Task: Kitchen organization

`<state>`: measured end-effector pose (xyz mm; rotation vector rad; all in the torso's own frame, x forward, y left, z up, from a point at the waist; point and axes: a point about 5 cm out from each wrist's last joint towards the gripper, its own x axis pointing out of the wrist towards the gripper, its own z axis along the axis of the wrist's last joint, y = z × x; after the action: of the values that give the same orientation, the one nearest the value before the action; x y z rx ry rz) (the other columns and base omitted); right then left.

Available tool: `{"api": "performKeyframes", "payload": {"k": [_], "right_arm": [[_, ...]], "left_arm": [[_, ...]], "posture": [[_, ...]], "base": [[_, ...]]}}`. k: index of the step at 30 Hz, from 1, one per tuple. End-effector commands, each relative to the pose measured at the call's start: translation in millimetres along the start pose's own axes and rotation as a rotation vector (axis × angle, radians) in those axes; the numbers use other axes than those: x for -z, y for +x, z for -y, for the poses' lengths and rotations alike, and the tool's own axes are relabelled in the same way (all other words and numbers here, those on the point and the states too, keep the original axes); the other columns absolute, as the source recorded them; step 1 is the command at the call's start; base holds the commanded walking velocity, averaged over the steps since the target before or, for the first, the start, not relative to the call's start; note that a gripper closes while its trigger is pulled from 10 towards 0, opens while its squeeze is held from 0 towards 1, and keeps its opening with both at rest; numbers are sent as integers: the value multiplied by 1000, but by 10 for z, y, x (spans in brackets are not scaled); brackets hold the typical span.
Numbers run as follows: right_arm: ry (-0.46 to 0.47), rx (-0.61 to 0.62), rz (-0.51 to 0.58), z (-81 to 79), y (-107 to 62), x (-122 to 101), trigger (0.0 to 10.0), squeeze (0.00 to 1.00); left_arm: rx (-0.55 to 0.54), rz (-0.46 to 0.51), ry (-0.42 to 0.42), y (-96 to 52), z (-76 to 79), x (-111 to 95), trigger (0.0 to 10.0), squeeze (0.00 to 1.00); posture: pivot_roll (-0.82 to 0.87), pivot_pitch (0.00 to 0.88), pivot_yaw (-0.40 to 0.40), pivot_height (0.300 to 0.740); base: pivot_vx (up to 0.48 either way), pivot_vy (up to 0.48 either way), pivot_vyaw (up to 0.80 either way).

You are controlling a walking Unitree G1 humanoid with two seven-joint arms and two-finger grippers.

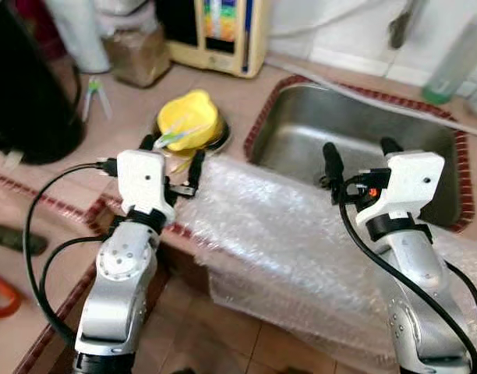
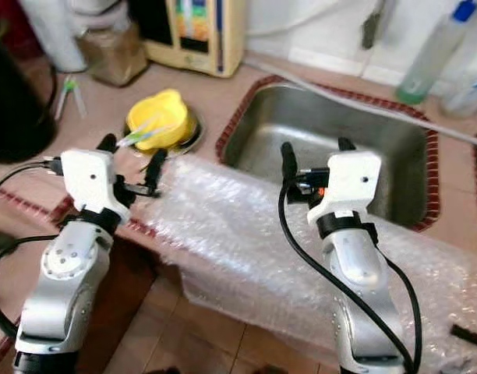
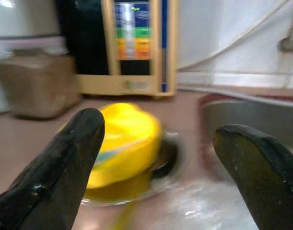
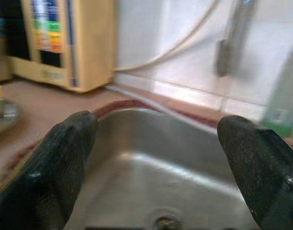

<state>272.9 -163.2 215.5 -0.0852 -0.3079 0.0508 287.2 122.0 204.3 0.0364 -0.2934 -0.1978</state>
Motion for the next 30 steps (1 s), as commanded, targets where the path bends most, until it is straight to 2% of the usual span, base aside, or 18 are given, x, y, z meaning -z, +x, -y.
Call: {"api": "performKeyframes", "payload": {"k": [1, 5, 9, 16, 18, 30], "right_arm": [[0, 9, 5, 16, -14, -6, 10000, 0], [0, 9, 4, 15, -11, -2, 10000, 0], [1, 9, 1, 10, -18, 8, 10000, 0], [5, 0, -1, 1, -33, 14, 10000, 0], [5, -4, -3, -3, -34, 18, 10000, 0], [5, -27, -5, -20, -18, 10, 10000, 0]], "left_arm": [[25, 4, 2, -4, 35, -24, 10000, 0], [29, -1, -4, -5, 44, -19, 10000, 0], [13, -1, -14, -25, 51, -18, 10000, 0], [-9, 37, 49, -58, 43, -72, 10000, 0], [-21, 69, 104, -70, 30, -117, 10000, 0], [-27, 64, 89, -78, 44, -112, 10000, 0]], "posture": [[27, 201, -20, 740], [28, 202, -19, 740], [30, 202, -18, 740], [34, 206, -21, 740], [36, 207, -27, 740], [35, 216, -44, 740]], "base": [[450, 0, 0], [435, 0, 0], [0, 0, 0], [0, 0, 0], [0, 0, 0], [0, 0, 0]]}}
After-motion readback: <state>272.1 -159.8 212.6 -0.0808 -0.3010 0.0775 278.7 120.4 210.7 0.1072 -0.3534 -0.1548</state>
